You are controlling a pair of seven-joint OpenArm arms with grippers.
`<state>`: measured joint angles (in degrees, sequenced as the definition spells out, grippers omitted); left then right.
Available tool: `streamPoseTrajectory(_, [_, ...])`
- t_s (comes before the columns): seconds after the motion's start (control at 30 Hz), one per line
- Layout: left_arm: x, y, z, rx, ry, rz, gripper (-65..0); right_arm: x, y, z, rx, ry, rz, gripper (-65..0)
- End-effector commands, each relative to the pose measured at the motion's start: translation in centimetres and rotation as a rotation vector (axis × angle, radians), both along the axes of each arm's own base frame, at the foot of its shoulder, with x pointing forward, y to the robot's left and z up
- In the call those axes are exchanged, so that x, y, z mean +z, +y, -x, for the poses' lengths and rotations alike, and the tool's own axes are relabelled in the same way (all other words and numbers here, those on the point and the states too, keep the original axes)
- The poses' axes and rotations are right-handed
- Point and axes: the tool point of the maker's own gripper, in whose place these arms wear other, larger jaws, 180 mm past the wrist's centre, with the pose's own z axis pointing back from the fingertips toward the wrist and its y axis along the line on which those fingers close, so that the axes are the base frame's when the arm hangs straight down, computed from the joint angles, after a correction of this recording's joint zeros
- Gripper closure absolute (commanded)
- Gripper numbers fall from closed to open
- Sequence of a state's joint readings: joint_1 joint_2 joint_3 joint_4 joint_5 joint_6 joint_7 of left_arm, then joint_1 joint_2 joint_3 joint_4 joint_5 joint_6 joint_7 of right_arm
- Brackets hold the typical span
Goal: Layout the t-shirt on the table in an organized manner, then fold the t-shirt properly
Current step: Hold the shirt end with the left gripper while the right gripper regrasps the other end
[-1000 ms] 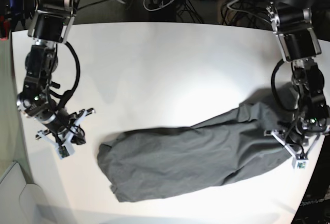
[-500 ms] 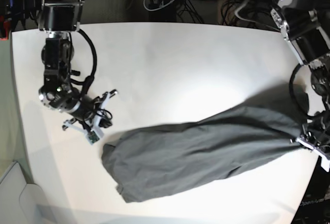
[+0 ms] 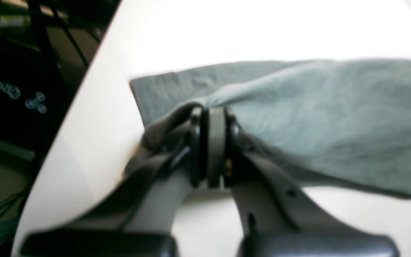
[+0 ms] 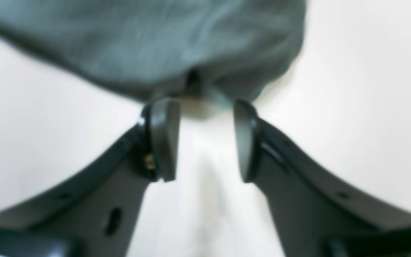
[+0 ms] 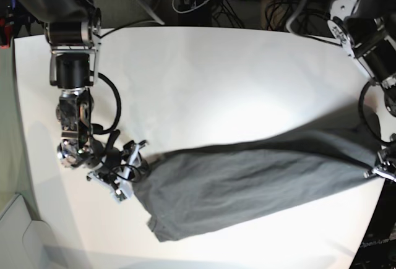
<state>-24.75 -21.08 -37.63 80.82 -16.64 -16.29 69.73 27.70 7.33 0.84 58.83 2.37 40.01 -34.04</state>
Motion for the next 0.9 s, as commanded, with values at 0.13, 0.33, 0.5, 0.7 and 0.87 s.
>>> streamPoseTrajectory(0.13, [1.7, 1.6, 0.1, 0.017, -0.038, -0.039, -0.4, 3.2, 0.3, -2.1, -0.002, -0.104, -0.043, -37.9])
streamPoseTrajectory(0.33, [1.8, 1.8, 0.1, 0.024, -0.050, -0.045, -0.4, 2.9, 0.7, -2.3, -0.006, -0.129, -0.096, -39.9])
streamPoseTrajectory(0.5, [1.9, 1.8, 0.0, 0.027, -0.052, -0.043, -0.4, 0.7, 0.3, -2.8, -0.040, -0.091, -0.165, -39.7])
streamPoseTrajectory(0.7, [1.7, 1.8, 0.1, 0.026, -0.046, -0.042, -0.4, 0.1, -0.5, -3.4, -0.081, -0.108, -0.236, -39.7])
streamPoseTrajectory(0.87, [2.0, 2.3, 0.3, 0.031, -0.043, -0.052, -0.4, -0.1, -1.1, -3.9, -0.108, -0.126, -0.277, -39.7])
